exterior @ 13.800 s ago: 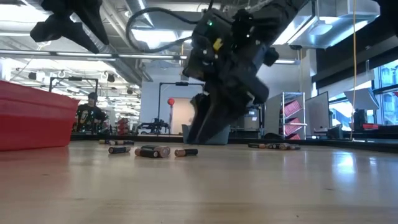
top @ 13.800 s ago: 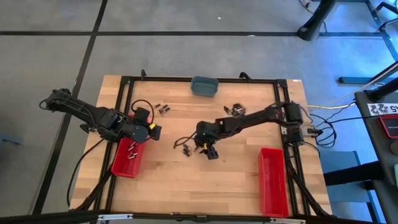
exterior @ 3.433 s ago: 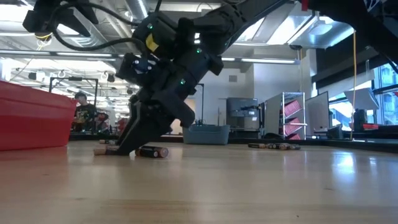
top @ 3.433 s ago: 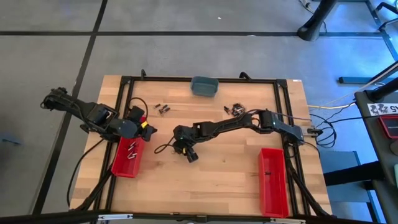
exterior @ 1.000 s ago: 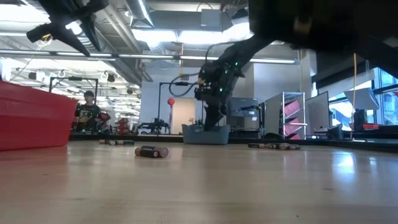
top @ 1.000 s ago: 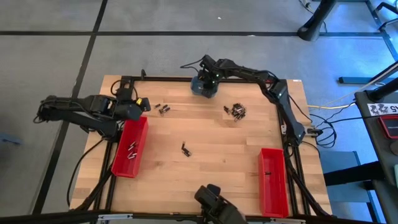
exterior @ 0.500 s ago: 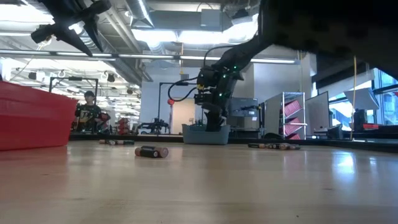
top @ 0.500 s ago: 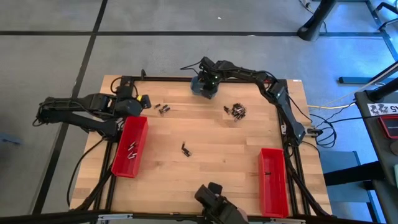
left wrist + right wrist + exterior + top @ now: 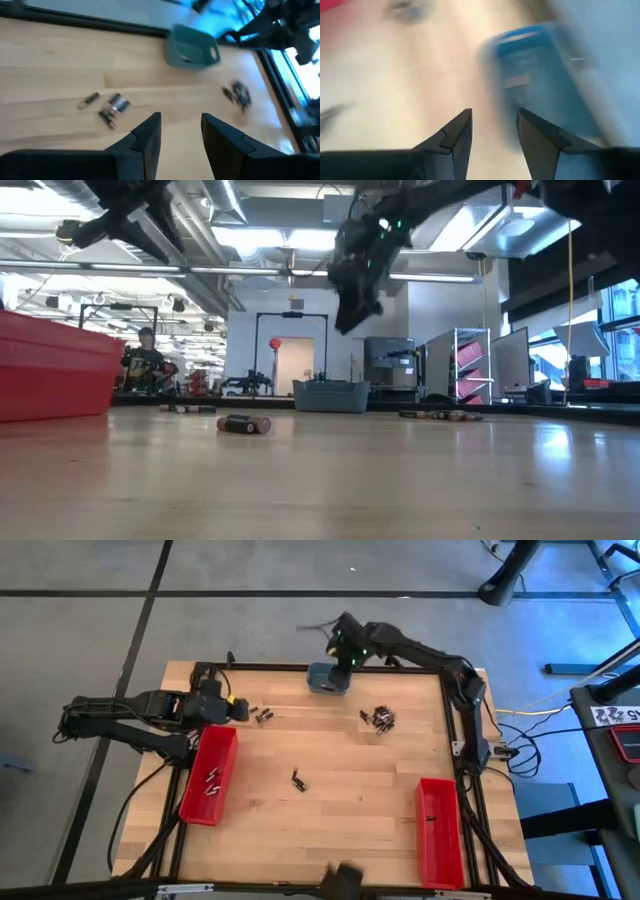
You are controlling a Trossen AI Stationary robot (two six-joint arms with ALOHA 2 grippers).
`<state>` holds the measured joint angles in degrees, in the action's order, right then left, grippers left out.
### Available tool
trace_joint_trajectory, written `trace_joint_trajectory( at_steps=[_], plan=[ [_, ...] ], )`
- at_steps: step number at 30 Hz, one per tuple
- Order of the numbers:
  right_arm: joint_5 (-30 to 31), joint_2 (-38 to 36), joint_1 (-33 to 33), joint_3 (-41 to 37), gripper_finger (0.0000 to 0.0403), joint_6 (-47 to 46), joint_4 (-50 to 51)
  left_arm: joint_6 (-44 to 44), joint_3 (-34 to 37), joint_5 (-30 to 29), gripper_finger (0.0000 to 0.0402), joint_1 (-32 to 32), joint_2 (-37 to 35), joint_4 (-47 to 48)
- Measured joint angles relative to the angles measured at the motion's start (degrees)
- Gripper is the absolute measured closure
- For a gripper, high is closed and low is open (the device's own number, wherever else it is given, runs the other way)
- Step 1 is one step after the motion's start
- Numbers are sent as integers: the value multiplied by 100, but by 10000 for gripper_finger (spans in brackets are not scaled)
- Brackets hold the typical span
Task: Sort batteries
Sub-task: Put the big brown battery into the blue bin
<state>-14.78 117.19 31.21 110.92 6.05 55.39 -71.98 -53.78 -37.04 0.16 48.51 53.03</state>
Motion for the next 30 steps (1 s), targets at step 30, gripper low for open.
trace_joint_trajectory(
  at_steps=[30],
  plan=[
    [1289, 642, -3858, -1550, 205, -3505, -2917, 491, 2, 1540, 273, 1008, 103, -299]
  ],
)
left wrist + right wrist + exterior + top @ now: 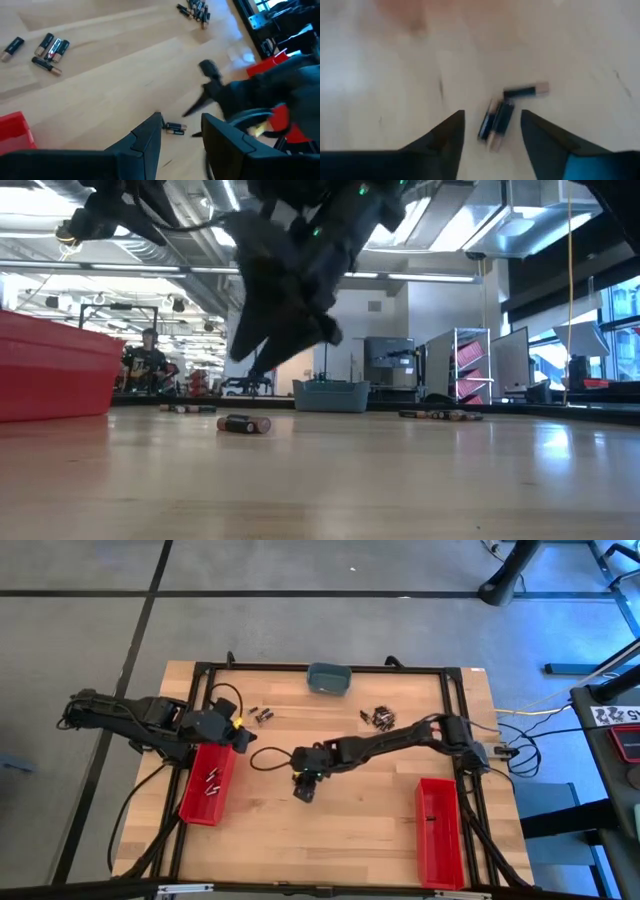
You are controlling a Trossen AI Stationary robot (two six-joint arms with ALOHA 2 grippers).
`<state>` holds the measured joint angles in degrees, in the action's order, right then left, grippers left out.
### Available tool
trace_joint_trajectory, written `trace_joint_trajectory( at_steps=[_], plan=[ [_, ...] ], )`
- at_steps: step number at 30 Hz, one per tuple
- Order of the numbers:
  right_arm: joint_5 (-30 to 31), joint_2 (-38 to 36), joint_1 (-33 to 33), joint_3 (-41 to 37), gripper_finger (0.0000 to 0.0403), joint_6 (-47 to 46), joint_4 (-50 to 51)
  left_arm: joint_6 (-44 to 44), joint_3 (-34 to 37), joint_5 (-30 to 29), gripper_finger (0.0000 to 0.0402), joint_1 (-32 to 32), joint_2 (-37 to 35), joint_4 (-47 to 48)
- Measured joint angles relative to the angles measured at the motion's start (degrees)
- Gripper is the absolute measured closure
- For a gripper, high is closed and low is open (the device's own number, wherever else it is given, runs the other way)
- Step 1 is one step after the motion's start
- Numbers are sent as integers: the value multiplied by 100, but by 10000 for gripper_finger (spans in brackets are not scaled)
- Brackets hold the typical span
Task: Sort batteries
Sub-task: Put the big brown battery into the blue bin
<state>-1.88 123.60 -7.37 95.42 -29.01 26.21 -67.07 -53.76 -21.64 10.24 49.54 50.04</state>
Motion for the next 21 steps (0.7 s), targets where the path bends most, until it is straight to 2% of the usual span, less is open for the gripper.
trace_joint_trajectory(
  at_steps=[4, 8, 16, 21],
  plan=[
    [292, 170, -20, 2, 159, -117, 105, -17, 0, -1, 273, 0, 19, -18],
    [408, 301, -22, 3, 154, -59, 148, -17, 0, -5, 273, 35, 17, -8],
    [484, 590, -16, 20, 216, 227, 346, -36, 0, -5, 273, 39, 20, -3],
    [809, 654, -17, 15, 264, 274, 466, -26, 0, -7, 273, 52, 20, 0]
  ],
)
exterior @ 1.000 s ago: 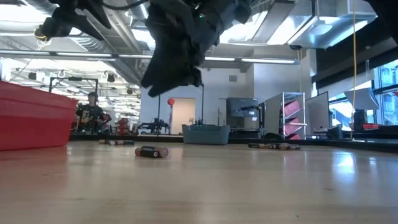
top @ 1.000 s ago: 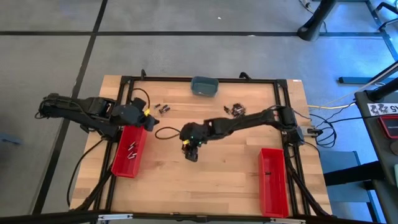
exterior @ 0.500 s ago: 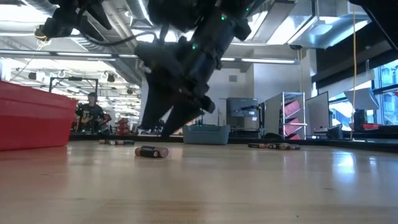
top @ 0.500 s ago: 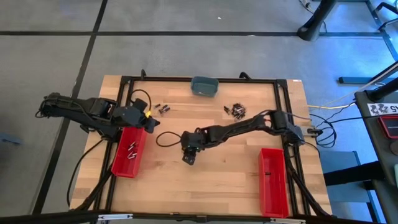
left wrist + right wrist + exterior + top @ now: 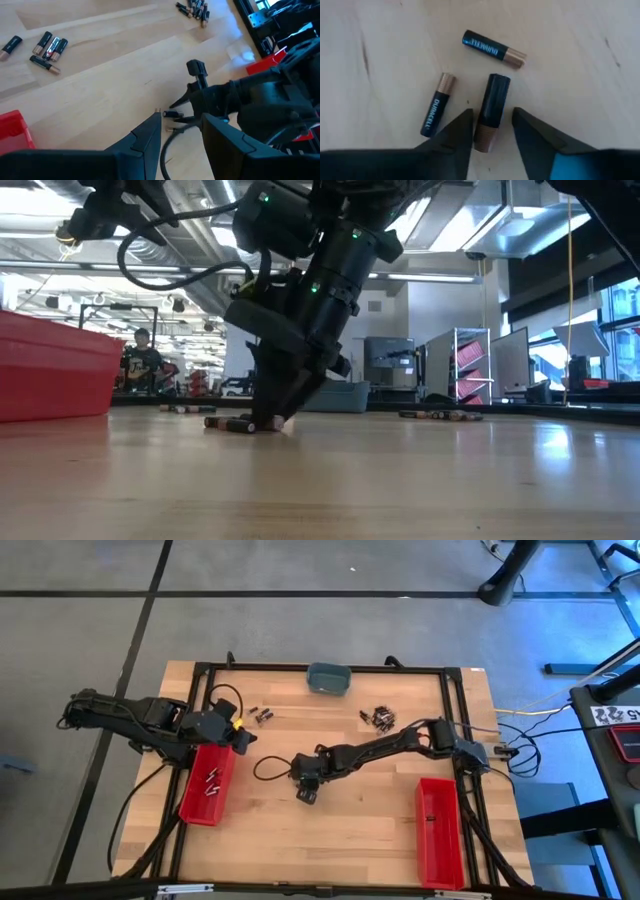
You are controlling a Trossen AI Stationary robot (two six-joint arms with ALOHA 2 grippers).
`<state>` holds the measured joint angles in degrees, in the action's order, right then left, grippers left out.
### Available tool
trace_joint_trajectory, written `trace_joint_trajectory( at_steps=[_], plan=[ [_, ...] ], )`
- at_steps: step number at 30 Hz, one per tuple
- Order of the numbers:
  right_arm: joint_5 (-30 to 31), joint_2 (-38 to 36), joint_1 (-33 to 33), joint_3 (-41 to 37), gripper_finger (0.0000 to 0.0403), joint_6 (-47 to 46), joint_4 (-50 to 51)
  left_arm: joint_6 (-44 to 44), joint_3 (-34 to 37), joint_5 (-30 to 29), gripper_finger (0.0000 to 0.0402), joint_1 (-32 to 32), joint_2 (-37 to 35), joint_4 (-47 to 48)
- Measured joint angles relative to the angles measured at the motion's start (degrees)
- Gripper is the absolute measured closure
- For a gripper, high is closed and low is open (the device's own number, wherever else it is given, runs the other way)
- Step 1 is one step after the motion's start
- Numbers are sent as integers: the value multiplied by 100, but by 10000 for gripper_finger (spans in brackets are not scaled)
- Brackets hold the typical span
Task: Sort batteries
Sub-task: Put the big brown battery into the blue bin
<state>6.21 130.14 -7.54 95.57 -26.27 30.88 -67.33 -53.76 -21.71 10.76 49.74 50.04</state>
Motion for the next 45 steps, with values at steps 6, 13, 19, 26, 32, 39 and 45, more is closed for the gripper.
trace_joint_trajectory(
  at_steps=[6, 13, 19, 26, 32, 39, 45],
  plan=[
    [111, 5, 101, -7, 367, 243, 107, 22, 0, 0, 273, 2, 0, 12],
    [321, -372, 374, -67, 371, 315, 770, 135, 0, -109, 273, 2, 0, 40],
    [655, -1488, 989, -30, 371, 898, 1046, 175, 0, -537, 273, 0, 0, 35],
    [280, -2277, 2661, 174, 371, 1651, 794, 546, 0, -1143, 273, -98, -1, 44],
    [-749, -1978, 3951, 205, 371, 2144, 654, 627, 0, -1565, 273, -565, 2, 48],
    [-1765, -1085, 4433, 203, 369, 2859, 277, 759, 0, -1603, 273, -1508, 2, 33],
    [-1820, -545, 4388, 206, 365, 3413, 261, 986, 0, -1604, 273, -2201, 2, -35]
  ],
)
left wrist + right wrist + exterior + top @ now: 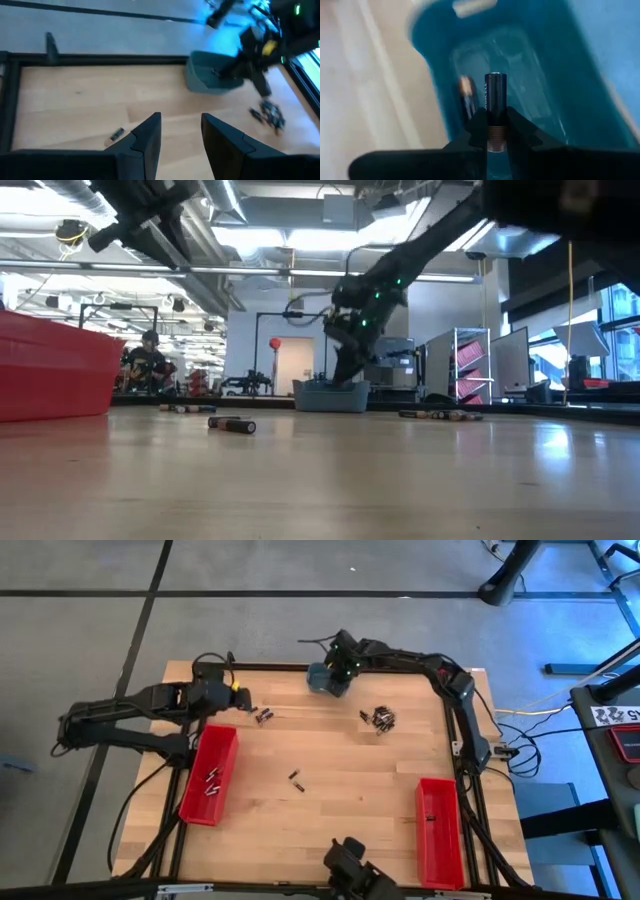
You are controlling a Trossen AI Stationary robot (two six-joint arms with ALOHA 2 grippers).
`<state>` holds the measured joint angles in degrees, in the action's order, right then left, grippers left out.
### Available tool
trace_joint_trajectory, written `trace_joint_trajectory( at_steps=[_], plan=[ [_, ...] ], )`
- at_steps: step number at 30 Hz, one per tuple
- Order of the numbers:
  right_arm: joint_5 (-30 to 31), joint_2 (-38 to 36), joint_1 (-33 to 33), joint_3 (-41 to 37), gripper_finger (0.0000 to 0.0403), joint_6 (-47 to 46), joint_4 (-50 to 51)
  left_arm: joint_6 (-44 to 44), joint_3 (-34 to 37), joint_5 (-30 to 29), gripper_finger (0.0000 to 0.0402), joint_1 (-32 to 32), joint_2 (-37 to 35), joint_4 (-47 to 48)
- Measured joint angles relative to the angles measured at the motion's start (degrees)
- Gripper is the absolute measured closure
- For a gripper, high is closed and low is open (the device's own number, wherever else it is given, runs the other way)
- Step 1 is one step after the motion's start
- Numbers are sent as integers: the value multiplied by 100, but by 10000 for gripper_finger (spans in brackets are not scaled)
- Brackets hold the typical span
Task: Sort batteries
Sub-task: Put the big brown battery into the blue bin
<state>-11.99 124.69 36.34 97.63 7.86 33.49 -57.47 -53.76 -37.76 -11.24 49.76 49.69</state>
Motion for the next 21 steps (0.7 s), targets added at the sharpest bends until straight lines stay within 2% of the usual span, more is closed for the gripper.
trace_joint_trajectory(
  at_steps=[6, 9, 12, 17, 21],
  plan=[
    [99, 129, 7, 2, 361, -20, 21, 815, 0, -2, 273, -572, 0, -487],
    [220, 133, 2, 3, 347, -5, -16, 1358, 0, -1, 273, -808, 0, -785],
    [466, 133, 1, 6, 319, 0, -71, 1742, 0, 2, 273, -999, 0, -933],
    [536, 133, 7, 45, 258, 0, -168, 1757, 0, 20, 273, -1153, 0, -944],
    [536, 132, 9, 574, 225, 2, 360, 1800, 0, 61, 273, -1180, 0, -944]
  ],
)
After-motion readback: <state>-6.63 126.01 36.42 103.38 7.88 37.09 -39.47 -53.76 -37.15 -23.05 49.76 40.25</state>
